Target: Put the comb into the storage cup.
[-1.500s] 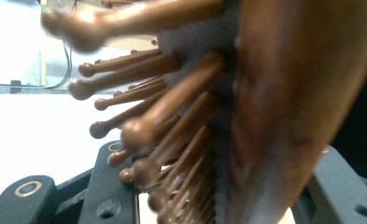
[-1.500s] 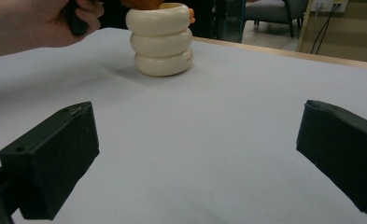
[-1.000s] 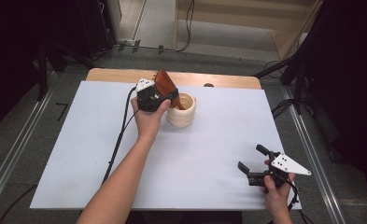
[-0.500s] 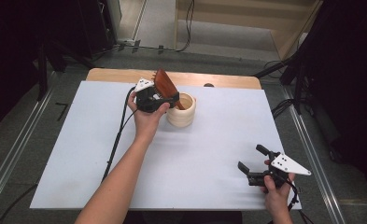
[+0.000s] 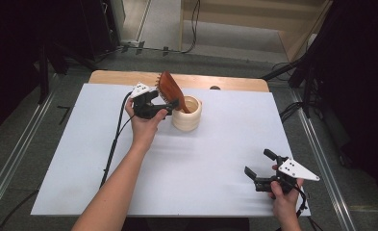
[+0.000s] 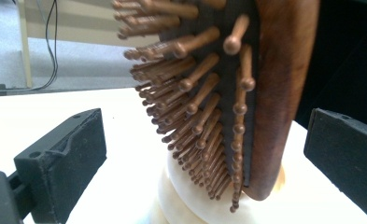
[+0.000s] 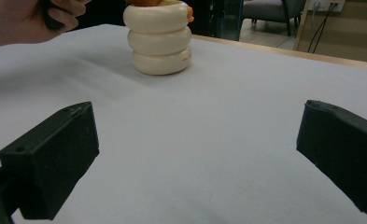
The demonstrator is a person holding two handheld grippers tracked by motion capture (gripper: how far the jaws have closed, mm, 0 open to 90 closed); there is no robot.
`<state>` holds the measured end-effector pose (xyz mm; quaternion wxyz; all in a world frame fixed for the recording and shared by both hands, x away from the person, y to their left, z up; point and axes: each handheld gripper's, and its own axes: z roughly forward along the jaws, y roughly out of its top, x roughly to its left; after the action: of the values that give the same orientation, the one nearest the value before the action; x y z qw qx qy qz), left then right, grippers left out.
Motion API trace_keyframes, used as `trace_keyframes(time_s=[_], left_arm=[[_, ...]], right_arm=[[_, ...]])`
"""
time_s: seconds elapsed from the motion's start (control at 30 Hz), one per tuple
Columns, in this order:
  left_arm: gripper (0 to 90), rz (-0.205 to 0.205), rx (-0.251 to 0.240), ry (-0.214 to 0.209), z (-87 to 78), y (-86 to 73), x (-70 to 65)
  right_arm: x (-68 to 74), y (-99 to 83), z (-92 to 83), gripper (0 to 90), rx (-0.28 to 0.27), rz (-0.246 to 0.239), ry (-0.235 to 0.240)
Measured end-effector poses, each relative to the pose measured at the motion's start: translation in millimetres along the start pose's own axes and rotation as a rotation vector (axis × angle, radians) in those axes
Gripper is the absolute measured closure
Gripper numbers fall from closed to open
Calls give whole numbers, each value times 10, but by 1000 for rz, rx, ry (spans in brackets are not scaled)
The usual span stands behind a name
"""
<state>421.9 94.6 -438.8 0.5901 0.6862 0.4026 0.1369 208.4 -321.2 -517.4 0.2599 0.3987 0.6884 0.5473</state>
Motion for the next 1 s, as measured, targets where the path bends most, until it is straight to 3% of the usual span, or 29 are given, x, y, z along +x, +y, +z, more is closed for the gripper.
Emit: trace_keyframes(time_s=[0.77,1.0], left_arm=[[0,96,-23,-35,-517,-106,-20],[0,108,-39,-35,-690,-127,-35]], right_arm=[[1,0,7,0,7,2,-9],[0,0,8,0,8,0,-11]])
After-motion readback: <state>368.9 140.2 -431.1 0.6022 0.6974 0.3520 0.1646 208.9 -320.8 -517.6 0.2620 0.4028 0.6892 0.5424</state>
